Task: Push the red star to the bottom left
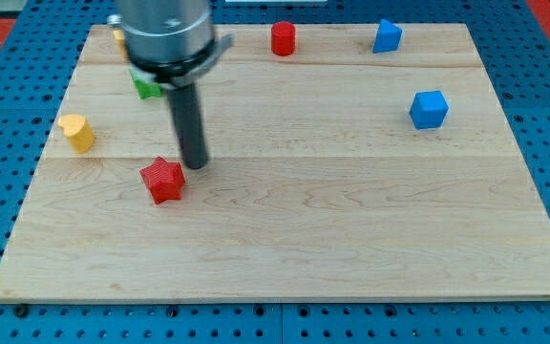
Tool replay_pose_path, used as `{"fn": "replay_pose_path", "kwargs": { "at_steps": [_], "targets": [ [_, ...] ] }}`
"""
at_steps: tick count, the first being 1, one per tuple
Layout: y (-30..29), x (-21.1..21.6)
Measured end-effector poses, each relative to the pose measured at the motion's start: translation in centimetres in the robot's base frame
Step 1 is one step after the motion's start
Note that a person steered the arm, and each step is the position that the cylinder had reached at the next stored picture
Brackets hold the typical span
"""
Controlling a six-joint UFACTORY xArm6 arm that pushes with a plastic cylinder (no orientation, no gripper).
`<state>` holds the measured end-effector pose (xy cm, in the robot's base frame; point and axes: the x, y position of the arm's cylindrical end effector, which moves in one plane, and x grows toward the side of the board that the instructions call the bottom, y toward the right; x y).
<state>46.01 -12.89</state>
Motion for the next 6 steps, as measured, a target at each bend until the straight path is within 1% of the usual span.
{"fn": "replay_pose_path", "kwargs": {
  "at_steps": [1,2,3,4,5,6],
  "targets": [
    [-4.7,2.6],
    [-4.4,4.3],
    [1.9,2.2],
    [4.2,6.6],
    [-2.2,6.8],
    [-7.0,6.9]
  ]
}}
